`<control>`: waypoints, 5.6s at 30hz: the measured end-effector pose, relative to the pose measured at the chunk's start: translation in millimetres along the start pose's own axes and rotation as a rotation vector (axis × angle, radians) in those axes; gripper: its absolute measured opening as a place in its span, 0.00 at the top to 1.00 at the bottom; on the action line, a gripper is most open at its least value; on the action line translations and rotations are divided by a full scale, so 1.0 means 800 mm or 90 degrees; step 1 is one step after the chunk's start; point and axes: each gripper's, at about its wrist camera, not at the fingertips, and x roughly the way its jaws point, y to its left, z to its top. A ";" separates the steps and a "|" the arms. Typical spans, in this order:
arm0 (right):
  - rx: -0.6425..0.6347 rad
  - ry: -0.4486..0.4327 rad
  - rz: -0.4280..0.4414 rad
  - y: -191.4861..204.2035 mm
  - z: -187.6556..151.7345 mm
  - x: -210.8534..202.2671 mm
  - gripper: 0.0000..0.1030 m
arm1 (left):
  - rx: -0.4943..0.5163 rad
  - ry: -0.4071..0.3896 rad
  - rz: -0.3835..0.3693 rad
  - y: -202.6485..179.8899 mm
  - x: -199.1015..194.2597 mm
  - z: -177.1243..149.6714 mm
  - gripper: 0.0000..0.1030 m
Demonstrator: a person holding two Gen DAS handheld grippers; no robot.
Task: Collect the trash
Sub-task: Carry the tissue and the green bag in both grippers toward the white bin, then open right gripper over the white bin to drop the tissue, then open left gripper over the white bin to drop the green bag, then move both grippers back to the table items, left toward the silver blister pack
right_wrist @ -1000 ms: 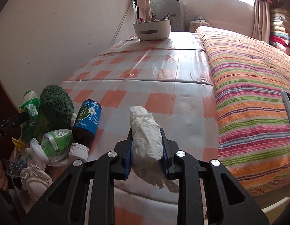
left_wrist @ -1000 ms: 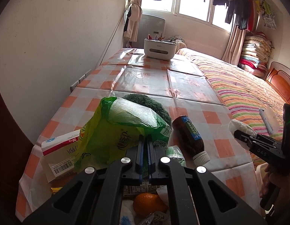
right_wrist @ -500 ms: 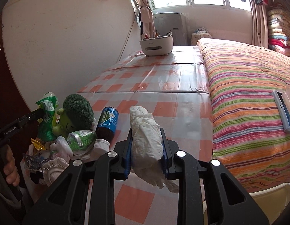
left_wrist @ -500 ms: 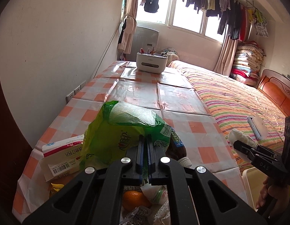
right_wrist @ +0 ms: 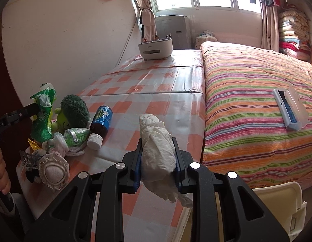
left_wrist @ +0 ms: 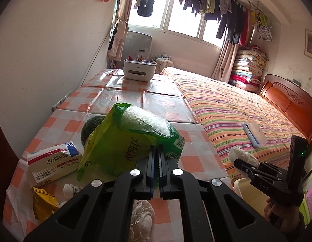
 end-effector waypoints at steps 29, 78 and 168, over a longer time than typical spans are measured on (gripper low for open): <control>0.022 -0.029 0.006 -0.015 -0.010 -0.039 0.74 | 0.053 0.097 -0.072 -0.059 0.015 -0.039 0.18; 0.065 -0.047 -0.005 -0.045 -0.015 -0.063 0.73 | 0.067 0.138 -0.083 -0.104 0.069 -0.066 0.98; 0.071 -0.099 0.110 0.059 -0.055 -0.068 0.25 | -0.005 0.025 0.101 0.030 -0.052 -0.066 0.96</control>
